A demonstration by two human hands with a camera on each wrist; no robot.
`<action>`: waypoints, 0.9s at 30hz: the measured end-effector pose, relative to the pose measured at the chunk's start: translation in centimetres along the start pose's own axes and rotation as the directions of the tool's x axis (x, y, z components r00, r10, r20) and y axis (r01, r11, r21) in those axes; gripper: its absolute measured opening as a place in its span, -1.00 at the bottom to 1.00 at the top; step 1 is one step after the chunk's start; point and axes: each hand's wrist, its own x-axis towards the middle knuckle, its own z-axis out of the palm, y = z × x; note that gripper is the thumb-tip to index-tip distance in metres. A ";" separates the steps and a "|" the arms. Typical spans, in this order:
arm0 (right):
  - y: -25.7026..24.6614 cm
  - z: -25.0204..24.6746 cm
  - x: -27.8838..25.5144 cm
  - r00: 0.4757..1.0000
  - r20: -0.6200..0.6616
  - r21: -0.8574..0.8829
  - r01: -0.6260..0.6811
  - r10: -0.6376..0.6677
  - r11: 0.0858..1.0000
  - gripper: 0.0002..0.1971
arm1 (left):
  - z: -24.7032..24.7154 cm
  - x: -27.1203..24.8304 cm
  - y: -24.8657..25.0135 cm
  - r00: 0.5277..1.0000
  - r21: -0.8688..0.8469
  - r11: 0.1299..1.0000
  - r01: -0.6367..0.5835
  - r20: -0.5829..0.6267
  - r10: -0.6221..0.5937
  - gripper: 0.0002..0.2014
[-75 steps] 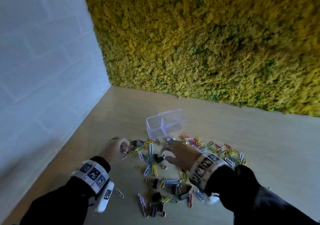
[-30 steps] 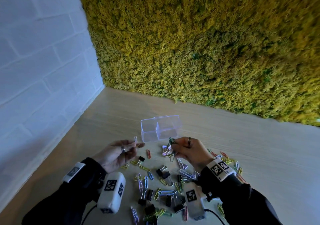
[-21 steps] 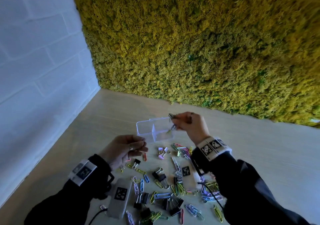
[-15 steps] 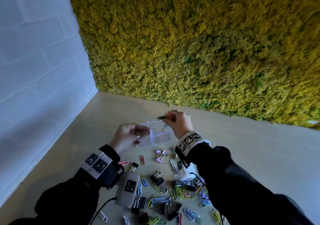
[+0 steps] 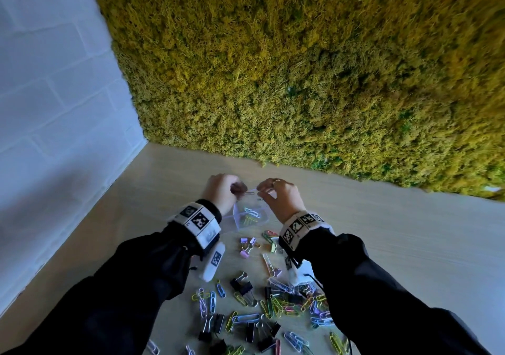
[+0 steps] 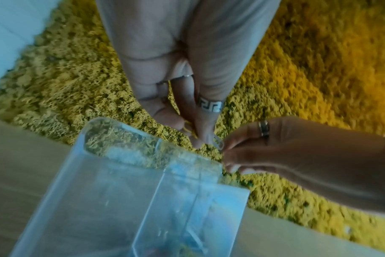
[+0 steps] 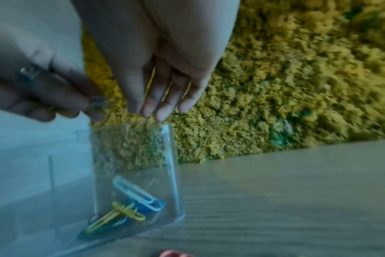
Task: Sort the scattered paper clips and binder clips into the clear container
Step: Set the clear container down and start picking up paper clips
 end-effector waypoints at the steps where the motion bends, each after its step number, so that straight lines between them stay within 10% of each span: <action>1: 0.6 -0.1 0.0 0.999 -0.034 0.010 -0.005 0.005 1.000 -0.80 | 0.3 0.2 0.0 1.000 0.007 1.000 -0.005 0.002 0.005 -0.81; 7: 2.2 0.0 0.0 0.941 0.317 -0.013 -0.124 0.121 0.992 -0.19 | 1.6 0.2 -1.1 0.996 0.052 0.998 -0.045 0.075 0.041 -0.65; 15: 2.9 0.0 -0.3 0.957 0.286 -0.082 -0.018 0.041 0.996 -0.37 | -1.4 -1.9 -4.3 0.987 0.324 0.934 -0.151 0.104 0.123 -0.38; 23: 2.8 -1.0 -2.0 0.966 0.252 -0.144 -0.028 0.064 0.989 -0.39 | -2.1 -2.9 -4.2 0.968 0.162 0.980 -0.114 0.241 0.073 -0.31; 27: 1.5 -1.5 -3.6 0.955 0.164 -0.425 0.294 -0.247 0.856 -0.61 | -1.4 -3.6 -4.4 0.958 0.103 0.983 -0.150 0.262 0.119 -0.27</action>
